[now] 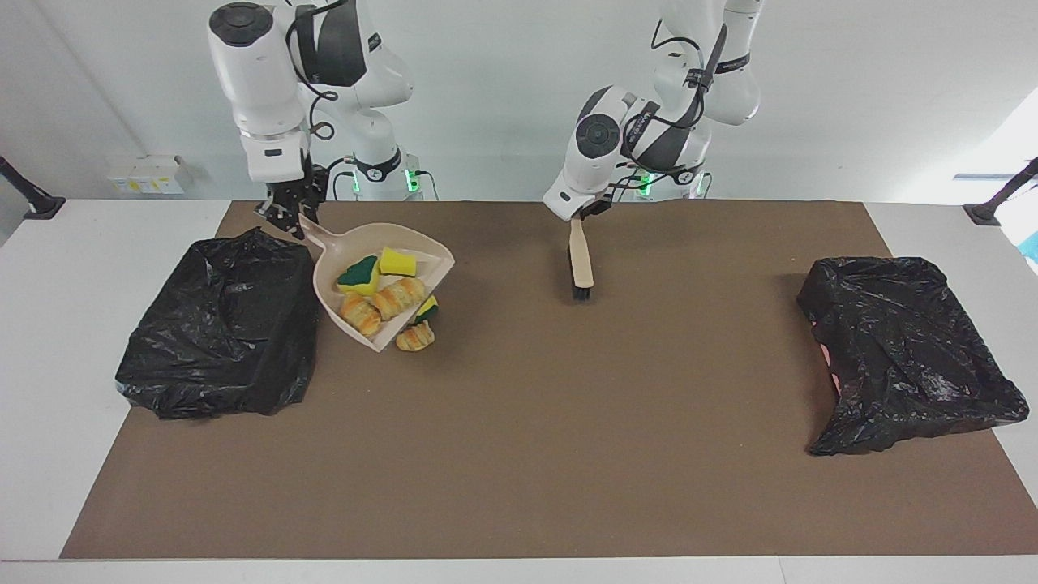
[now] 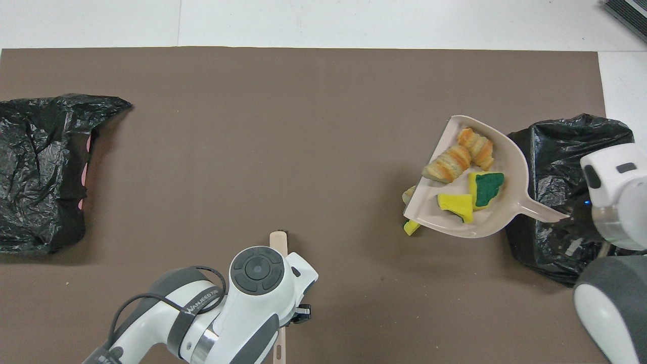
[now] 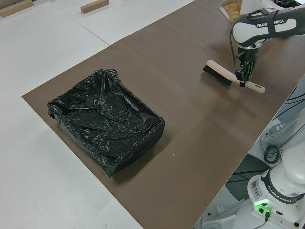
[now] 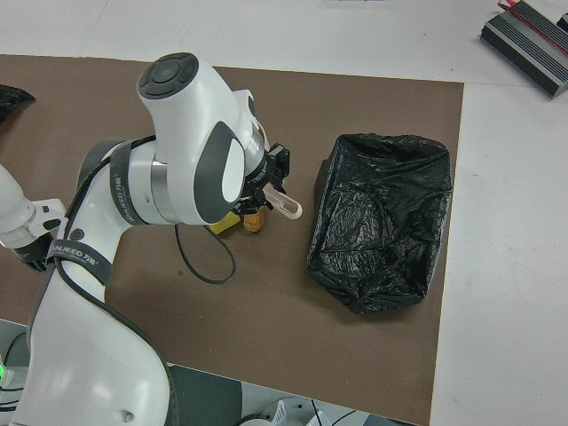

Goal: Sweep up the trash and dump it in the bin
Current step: 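Carry the loaded dustpan to the black bag with the right gripper, then tilt the dustpan over the bag with the right gripper to dump trash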

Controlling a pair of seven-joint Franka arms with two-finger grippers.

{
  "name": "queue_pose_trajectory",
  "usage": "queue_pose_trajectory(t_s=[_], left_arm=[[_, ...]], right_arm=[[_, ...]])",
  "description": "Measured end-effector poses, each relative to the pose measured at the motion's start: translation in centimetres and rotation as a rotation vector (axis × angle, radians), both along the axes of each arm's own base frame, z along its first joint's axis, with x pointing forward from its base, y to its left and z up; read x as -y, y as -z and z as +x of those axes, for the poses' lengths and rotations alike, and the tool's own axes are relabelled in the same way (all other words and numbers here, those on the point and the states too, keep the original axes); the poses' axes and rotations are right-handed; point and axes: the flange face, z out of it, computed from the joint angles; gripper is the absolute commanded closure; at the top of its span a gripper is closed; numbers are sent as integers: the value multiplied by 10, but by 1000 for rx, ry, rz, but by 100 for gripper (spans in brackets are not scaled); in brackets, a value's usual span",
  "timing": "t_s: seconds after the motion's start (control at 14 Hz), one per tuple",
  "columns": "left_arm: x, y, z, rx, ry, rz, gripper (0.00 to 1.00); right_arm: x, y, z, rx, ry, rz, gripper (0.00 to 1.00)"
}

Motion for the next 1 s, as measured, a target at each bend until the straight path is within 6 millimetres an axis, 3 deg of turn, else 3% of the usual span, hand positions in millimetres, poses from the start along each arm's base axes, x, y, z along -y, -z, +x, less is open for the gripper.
queue_pose_trajectory(t_s=[0.29, 0.36, 0.43, 0.5, 0.78, 1.0], left_arm=[[8, 4, -12, -21, -11, 1, 100], [9, 7, -15, -28, -15, -4, 95], [9, 10, -18, -30, -15, -4, 74], [9, 14, -21, -31, -13, -3, 1], [4, 23, -25, -39, -17, 8, 0], [-3, 20, -11, -28, -53, -3, 0]], right_arm=[[119, 0, -21, -25, 7, -5, 100], [147, -2, -30, -29, 1, -23, 100], [167, -5, -37, -35, -7, -52, 100], [183, -8, -43, -48, -18, -93, 100], [201, -17, -44, -76, -106, -265, 100], [205, -23, -42, -102, -172, -367, 100]])
